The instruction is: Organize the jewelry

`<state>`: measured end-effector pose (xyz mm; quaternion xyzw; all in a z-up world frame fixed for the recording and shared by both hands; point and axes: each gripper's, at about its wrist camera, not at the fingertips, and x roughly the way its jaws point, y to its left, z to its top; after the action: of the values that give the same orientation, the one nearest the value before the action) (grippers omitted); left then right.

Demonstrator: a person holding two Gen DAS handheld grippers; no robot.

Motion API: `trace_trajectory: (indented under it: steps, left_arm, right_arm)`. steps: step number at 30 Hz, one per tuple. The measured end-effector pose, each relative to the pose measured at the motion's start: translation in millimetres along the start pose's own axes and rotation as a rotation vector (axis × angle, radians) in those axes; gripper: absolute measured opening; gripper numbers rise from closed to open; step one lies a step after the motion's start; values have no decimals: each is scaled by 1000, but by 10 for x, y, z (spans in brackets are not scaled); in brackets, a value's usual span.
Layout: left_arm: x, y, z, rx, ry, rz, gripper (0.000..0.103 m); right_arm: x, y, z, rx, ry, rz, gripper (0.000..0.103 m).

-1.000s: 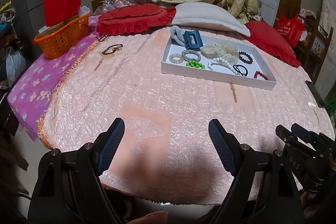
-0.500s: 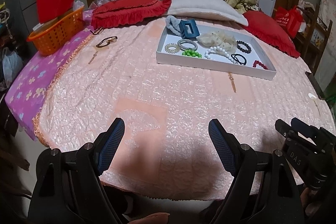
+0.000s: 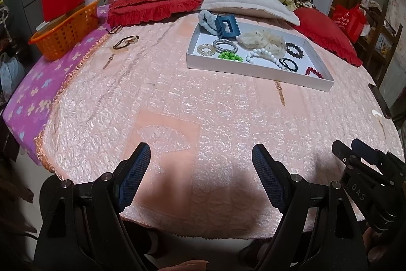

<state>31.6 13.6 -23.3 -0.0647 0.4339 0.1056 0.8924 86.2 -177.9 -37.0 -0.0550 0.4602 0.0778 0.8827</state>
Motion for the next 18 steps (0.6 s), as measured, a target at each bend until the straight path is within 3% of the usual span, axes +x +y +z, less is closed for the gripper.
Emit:
trace_trajectory:
  steps: [18]
  left_arm:
    - [33, -14, -22, 9, 15, -14, 82]
  right_arm:
    - [33, 34, -26, -9, 8, 9, 39]
